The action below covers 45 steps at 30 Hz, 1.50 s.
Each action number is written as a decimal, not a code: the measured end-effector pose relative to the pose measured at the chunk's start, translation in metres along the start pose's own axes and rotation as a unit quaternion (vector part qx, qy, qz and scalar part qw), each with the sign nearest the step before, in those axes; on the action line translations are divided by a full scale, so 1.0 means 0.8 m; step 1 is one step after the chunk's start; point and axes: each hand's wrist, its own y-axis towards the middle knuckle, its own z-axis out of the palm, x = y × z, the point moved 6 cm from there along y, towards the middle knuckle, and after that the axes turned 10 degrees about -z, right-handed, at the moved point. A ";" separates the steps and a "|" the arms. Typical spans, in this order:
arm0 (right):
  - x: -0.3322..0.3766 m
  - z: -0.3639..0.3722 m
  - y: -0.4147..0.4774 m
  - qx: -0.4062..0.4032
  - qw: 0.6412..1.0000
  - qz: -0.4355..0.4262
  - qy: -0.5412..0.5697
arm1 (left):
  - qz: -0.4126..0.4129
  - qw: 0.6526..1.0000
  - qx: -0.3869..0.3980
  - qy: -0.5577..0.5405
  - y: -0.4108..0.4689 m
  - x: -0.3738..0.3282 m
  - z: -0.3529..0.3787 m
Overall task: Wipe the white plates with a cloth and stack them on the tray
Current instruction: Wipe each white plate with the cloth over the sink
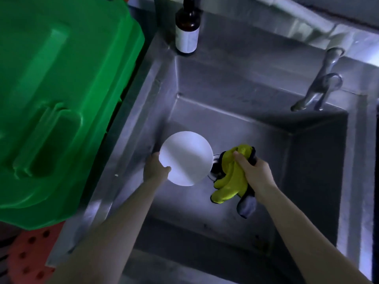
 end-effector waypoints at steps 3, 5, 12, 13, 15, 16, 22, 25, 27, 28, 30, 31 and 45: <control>-0.014 0.012 0.007 0.003 1.000 0.024 -0.001 | -0.003 1.000 0.007 0.020 0.019 0.008 0.013; -0.019 0.019 0.008 0.005 0.999 0.031 0.001 | 0.005 1.000 0.000 0.008 0.027 0.010 0.019; -0.023 0.030 0.009 0.006 0.998 0.055 -0.005 | -0.001 1.000 -0.022 -0.014 0.044 0.009 0.022; -0.023 0.030 0.009 0.005 0.998 0.054 -0.011 | -0.005 1.000 -0.025 -0.019 0.044 0.010 0.021; -0.022 0.029 0.007 0.003 0.998 0.054 -0.014 | -0.009 0.999 -0.018 -0.032 0.042 0.011 0.021; -0.022 0.028 0.006 0.002 0.998 0.054 -0.013 | -0.013 0.999 -0.007 -0.039 0.040 0.013 0.022; -0.016 0.014 -0.006 -0.002 0.998 0.055 -0.010 | -0.034 0.991 0.048 -0.124 0.026 0.028 0.023; -0.010 0.003 -0.013 -0.008 0.999 0.051 -0.006 | -0.066 0.967 0.095 -0.228 0.016 0.026 0.026; -0.006 -0.006 -0.020 -0.012 0.999 0.050 -0.007 | -0.081 0.948 0.120 -0.283 0.008 0.021 0.027; -0.003 -0.011 -0.024 -0.012 0.999 0.048 -0.010 | -0.082 0.940 0.132 -0.304 0.002 0.017 0.026; 0.003 -0.023 -0.034 -0.009 0.999 0.047 -0.018 | -0.072 0.929 0.155 -0.329 -0.010 0.010 0.022; 0.007 -0.030 -0.040 -0.007 0.999 0.047 -0.020 | -0.064 0.924 0.167 -0.337 -0.017 0.007 0.018; 0.184 -0.185 -0.153 -0.193 0.936 -0.285 -0.068 | 0.063 0.846 0.222 -0.481 -0.246 -0.091 -0.055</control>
